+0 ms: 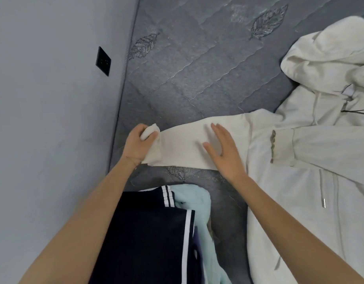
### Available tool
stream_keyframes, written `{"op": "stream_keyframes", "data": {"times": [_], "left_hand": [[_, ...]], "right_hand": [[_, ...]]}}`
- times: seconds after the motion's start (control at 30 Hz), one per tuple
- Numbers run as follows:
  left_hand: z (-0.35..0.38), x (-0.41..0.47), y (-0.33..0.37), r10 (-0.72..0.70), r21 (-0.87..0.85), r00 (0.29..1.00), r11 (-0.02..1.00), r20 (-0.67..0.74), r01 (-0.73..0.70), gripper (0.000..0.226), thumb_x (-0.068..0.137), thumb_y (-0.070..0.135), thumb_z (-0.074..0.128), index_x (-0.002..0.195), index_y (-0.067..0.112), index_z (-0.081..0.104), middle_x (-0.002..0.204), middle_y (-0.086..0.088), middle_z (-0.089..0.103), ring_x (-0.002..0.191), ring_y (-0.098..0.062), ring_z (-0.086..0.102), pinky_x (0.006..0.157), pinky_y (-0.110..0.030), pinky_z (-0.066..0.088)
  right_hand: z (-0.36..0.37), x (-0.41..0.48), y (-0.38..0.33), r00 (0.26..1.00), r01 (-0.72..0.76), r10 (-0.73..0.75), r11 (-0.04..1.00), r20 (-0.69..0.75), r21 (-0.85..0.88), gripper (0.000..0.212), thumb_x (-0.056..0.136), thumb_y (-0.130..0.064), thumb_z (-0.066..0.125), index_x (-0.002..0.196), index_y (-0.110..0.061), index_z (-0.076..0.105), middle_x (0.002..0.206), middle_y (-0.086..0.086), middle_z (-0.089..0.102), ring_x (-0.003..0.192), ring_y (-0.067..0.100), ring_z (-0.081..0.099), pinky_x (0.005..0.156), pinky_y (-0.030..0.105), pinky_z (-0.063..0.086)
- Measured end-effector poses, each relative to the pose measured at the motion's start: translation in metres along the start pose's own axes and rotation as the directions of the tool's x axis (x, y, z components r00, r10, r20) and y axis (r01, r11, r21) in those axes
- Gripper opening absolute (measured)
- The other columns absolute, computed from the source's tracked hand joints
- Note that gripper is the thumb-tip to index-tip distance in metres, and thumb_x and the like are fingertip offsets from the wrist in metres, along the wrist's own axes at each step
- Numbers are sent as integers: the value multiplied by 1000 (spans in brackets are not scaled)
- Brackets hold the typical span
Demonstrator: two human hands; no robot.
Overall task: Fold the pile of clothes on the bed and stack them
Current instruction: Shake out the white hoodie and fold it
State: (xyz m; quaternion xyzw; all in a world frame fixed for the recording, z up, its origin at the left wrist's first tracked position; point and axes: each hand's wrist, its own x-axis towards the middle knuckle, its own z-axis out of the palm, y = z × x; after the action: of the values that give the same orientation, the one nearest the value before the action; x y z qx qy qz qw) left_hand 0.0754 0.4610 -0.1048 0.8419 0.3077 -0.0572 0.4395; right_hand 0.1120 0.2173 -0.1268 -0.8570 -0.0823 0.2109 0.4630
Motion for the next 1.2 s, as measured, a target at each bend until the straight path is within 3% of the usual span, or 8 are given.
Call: {"op": "stream_keyframes", "data": {"times": [0.13, 0.47, 0.57, 0.67, 0.8, 0.93, 1.03, 1.2], "left_hand": [[54, -12, 50, 29, -39, 997, 999, 69, -26, 24, 88, 16, 64, 72, 18, 46, 68, 4, 47, 61, -6, 40, 53, -11, 34], [231, -98, 199, 241, -178, 884, 967, 400, -183, 8, 94, 21, 58, 94, 20, 50, 84, 10, 53, 76, -4, 51, 68, -7, 41], [286, -128, 238, 247, -251, 818, 959, 520, -130, 12, 97, 24, 53, 104, 16, 59, 96, 1, 66, 91, -13, 63, 87, -24, 51], [335, -153, 271, 281, -371, 737, 928, 615, -43, 30, 99, 10, 45, 127, 16, 56, 110, -4, 66, 96, -16, 64, 86, -31, 53], [382, -178, 296, 402, -370, 805, 896, 437, -246, 37, 97, 13, 39, 131, 22, 50, 112, 4, 63, 93, -12, 60, 79, -22, 48], [416, -183, 273, 475, 184, 852, 838, 220, -515, 46, 95, 22, 32, 137, 13, 48, 134, -12, 53, 123, -31, 48, 106, -39, 34], [423, -183, 248, 224, 534, 941, 779, 253, -329, 49, 100, 32, 33, 149, 34, 25, 159, -11, 11, 145, -33, 7, 115, -53, 5], [410, -176, 211, 77, 692, 951, 669, 299, -272, 61, 101, 36, 29, 148, 42, -10, 158, -3, -21, 146, -31, -13, 114, -60, 3]], "right_hand": [[-17, -18, -15, 978, -200, 147, 871, 150, 449, 31, 97, -33, 54, 128, -27, 55, 128, -3, 59, 112, 6, 57, 105, 32, 43], [-170, -60, 54, 926, -331, 313, 405, 211, 852, 48, 100, -46, 35, 122, -12, 60, 119, 3, 66, 114, 16, 60, 93, 30, 51], [-237, -74, 86, 954, -239, 274, 463, 118, 854, 48, 93, -48, 48, 113, -5, 58, 96, 4, 66, 90, 12, 64, 76, 24, 53], [-300, -83, 121, 948, -204, 318, 519, 34, 830, 34, 92, -32, 57, 111, -4, 57, 88, 6, 63, 80, 13, 64, 69, 26, 51], [-363, -85, 175, 834, -217, 539, 522, -122, 825, 18, 97, -17, 51, 108, -11, 64, 98, 4, 69, 92, 20, 66, 80, 35, 53], [-406, -80, 211, 779, -334, 584, 694, -229, 638, 44, 93, -37, 57, 130, -14, 55, 122, 0, 61, 108, 18, 58, 96, 32, 49], [-425, -80, 228, 801, -313, 462, 865, -382, 392, 26, 91, -24, 63, 79, -1, 61, 72, 2, 57, 67, 12, 49, 59, 18, 41], [-428, -84, 247, 807, -383, 415, 909, -420, 162, 26, 92, -12, 59, 69, -15, 48, 66, -5, 46, 58, 6, 41, 54, 8, 33]]}}
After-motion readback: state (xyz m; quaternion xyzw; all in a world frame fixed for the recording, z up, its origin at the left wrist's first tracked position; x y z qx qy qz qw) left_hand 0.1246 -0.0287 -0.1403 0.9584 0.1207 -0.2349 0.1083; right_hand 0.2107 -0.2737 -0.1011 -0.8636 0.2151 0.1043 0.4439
